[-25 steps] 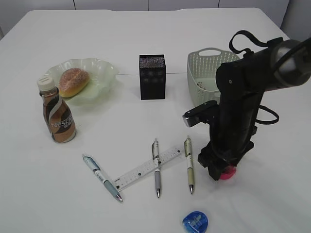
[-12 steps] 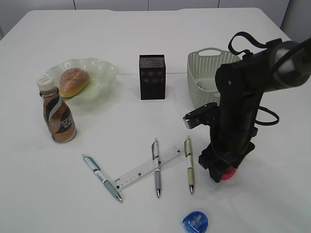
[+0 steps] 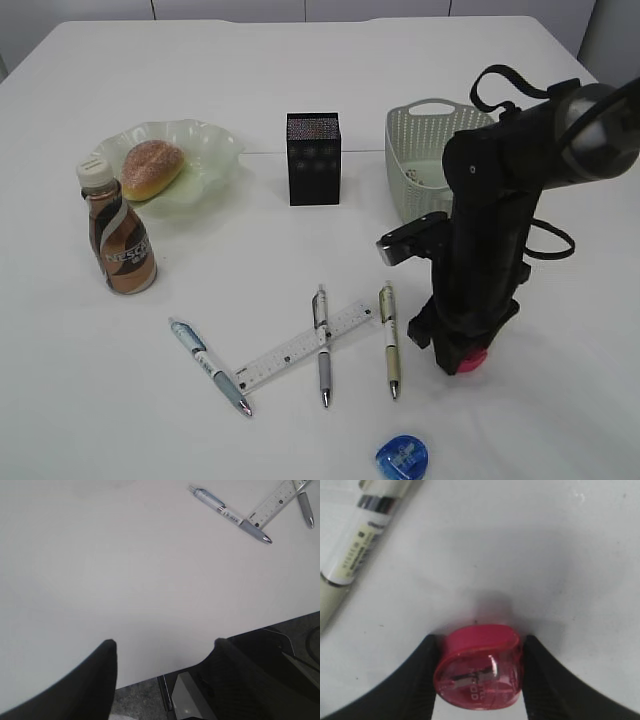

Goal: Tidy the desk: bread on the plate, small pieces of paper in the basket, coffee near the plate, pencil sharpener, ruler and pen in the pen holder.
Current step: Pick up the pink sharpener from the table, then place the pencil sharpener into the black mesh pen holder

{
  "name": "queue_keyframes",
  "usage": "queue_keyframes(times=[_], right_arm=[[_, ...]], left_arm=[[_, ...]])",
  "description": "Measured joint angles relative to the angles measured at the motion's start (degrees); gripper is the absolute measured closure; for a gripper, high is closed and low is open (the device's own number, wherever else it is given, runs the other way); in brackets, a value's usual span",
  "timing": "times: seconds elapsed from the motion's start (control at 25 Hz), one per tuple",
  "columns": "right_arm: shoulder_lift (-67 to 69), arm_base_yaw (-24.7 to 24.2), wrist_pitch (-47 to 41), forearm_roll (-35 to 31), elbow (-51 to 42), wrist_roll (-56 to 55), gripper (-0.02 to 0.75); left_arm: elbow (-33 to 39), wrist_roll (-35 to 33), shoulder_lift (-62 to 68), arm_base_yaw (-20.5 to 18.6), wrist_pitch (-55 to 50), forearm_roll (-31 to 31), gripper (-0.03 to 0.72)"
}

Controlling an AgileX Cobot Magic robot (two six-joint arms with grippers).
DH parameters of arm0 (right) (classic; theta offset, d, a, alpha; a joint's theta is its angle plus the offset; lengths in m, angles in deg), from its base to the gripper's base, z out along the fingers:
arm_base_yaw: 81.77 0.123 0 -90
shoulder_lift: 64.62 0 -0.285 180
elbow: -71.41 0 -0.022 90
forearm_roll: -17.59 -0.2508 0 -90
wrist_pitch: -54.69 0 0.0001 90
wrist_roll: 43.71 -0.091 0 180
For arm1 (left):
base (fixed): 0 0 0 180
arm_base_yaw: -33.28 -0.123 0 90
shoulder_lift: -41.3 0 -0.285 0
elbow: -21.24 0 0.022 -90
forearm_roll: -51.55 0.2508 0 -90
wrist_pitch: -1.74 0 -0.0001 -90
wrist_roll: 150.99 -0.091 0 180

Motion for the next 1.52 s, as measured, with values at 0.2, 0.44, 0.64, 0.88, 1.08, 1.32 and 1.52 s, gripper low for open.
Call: queue_keyframes(times=[0.2, 0.44, 0.64, 0.88, 1.08, 1.32, 1.52], right_arm=[[0.10, 0.00, -5.97, -0.56, 1.39, -0.48, 0.372], [0.10, 0.00, -13.43, -1.32, 6.34, -3.01, 0.372], [0.10, 0.00, -13.81, -3.77, 9.56, -3.52, 0.372], [-0.20, 0.00, -14.36, -9.29, 9.86, -5.91, 0.372], [-5.58, 0.00, -14.49, -11.67, 9.86, -6.17, 0.372], [-15.84, 0.09, -12.70, -10.30, 9.86, -6.38, 0.372], [-20.33, 0.09, -6.44, -9.62, 9.86, -6.41, 0.372]], left_arm=[[0.00, 0.00, 0.00, 0.00, 0.00, 0.00, 0.255], [0.00, 0.00, 0.00, 0.00, 0.00, 0.00, 0.255], [0.00, 0.00, 0.00, 0.00, 0.00, 0.00, 0.255], [0.00, 0.00, 0.00, 0.00, 0.00, 0.00, 0.255], [0.00, 0.00, 0.00, 0.00, 0.00, 0.00, 0.255], [0.00, 0.00, 0.00, 0.00, 0.00, 0.00, 0.255], [0.00, 0.00, 0.00, 0.00, -0.03, 0.00, 0.255]])
